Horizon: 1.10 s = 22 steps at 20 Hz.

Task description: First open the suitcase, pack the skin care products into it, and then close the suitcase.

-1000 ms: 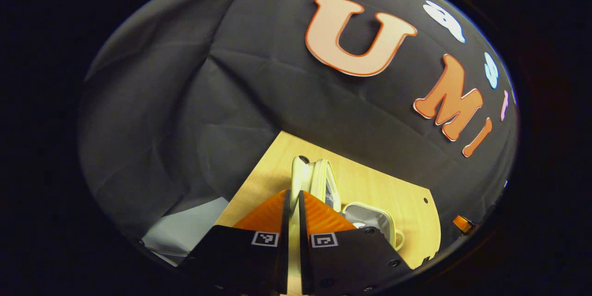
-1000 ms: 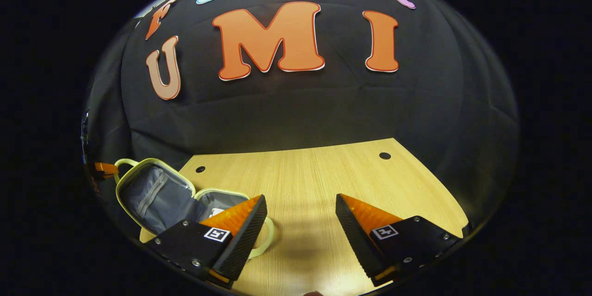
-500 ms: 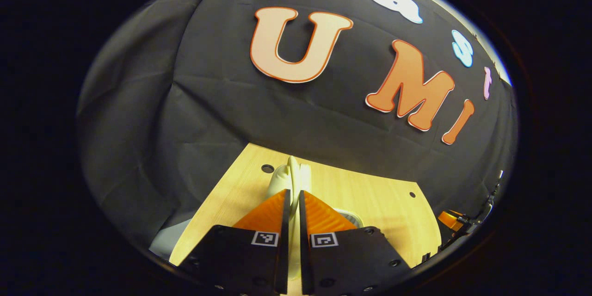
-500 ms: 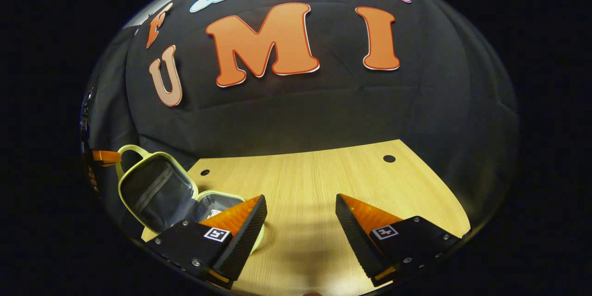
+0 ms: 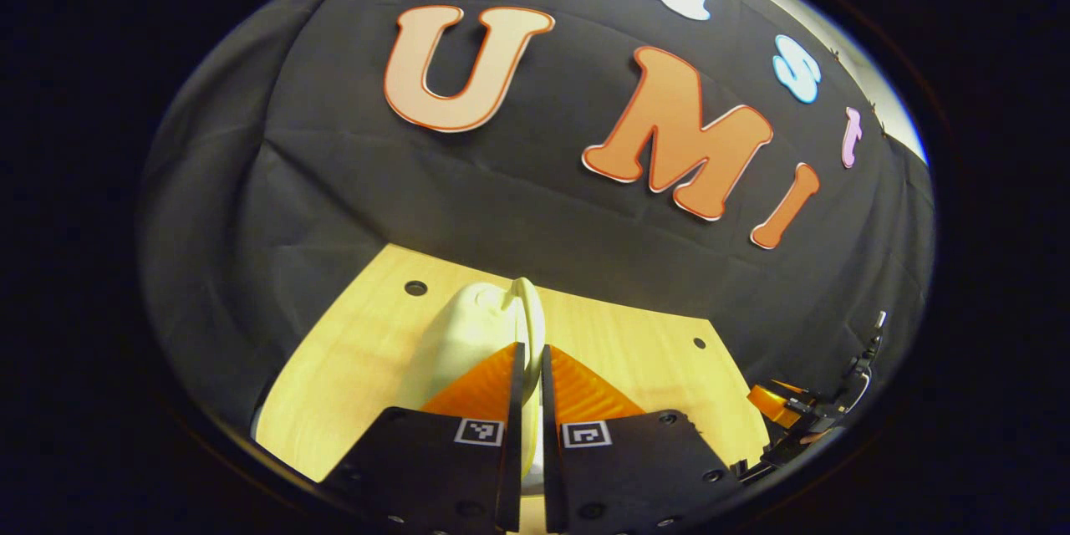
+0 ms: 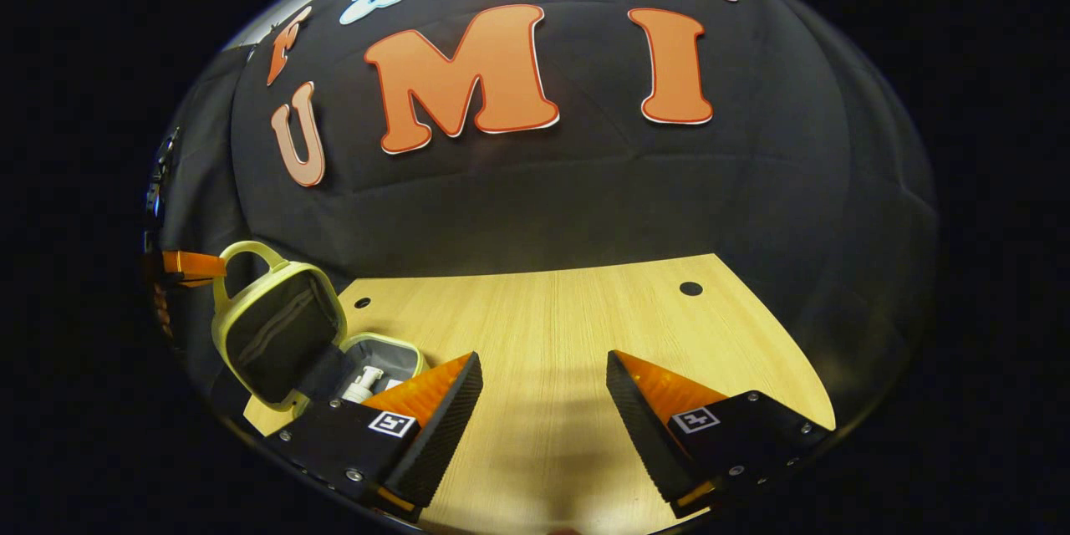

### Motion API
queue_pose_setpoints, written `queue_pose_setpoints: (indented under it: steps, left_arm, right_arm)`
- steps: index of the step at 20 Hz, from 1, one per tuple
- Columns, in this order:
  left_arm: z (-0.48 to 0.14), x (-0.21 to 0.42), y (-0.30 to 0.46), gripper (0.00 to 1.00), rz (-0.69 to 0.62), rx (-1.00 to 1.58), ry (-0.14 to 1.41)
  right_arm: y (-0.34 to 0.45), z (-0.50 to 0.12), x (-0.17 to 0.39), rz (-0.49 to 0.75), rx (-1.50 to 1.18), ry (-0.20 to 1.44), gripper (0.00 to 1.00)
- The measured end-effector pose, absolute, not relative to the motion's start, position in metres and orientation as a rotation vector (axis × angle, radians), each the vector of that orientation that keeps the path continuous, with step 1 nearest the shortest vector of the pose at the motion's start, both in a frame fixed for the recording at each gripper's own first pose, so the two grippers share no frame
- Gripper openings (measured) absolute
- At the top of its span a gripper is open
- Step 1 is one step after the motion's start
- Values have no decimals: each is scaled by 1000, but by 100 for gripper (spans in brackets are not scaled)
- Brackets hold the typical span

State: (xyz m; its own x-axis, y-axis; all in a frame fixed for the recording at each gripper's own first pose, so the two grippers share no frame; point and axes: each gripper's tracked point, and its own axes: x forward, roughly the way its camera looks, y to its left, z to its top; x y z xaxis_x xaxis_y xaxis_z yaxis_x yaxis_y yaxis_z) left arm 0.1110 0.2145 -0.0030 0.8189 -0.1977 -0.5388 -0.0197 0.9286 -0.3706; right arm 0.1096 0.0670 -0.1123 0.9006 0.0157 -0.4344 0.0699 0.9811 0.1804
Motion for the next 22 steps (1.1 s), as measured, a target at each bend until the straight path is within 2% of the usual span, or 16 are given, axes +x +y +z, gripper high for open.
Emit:
queue_pose_setpoints:
  steps: [11,18,22]
  left_arm:
    - [-72,110,75,12,-266,-338,787]
    - [-130,96,48,12,-290,-157,965]
    - [-169,95,42,12,-267,10,996]
  right_arm:
    - [34,-129,98,-14,223,497,96]
    - [6,-134,88,-21,204,496,96]
    - [-3,-136,83,-17,199,501,96]
